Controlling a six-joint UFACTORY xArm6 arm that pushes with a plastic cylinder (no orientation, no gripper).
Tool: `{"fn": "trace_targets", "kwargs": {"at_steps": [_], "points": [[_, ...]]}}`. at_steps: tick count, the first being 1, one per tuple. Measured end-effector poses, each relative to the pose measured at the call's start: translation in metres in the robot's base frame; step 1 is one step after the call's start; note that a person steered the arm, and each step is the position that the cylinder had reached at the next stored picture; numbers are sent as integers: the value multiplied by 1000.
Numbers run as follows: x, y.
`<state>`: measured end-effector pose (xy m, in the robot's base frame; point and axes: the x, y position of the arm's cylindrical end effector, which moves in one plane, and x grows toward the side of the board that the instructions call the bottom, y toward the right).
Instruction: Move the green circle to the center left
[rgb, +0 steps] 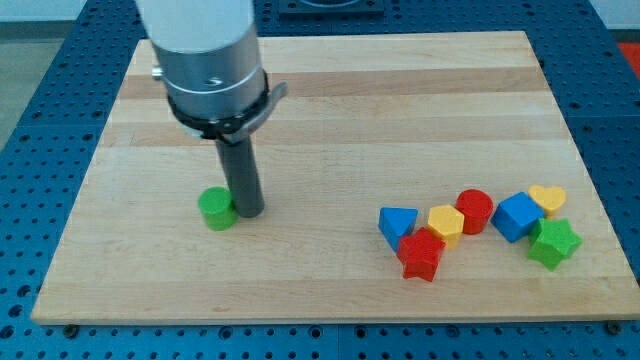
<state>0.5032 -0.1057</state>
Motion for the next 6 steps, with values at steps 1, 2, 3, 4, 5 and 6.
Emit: {"fn": "trace_targets", "kwargs": {"at_steps": [1,2,3,4,5,6], "points": [[27,8],[45,30],[50,0],[24,-53],[0,-57],[-49,-57]]}}
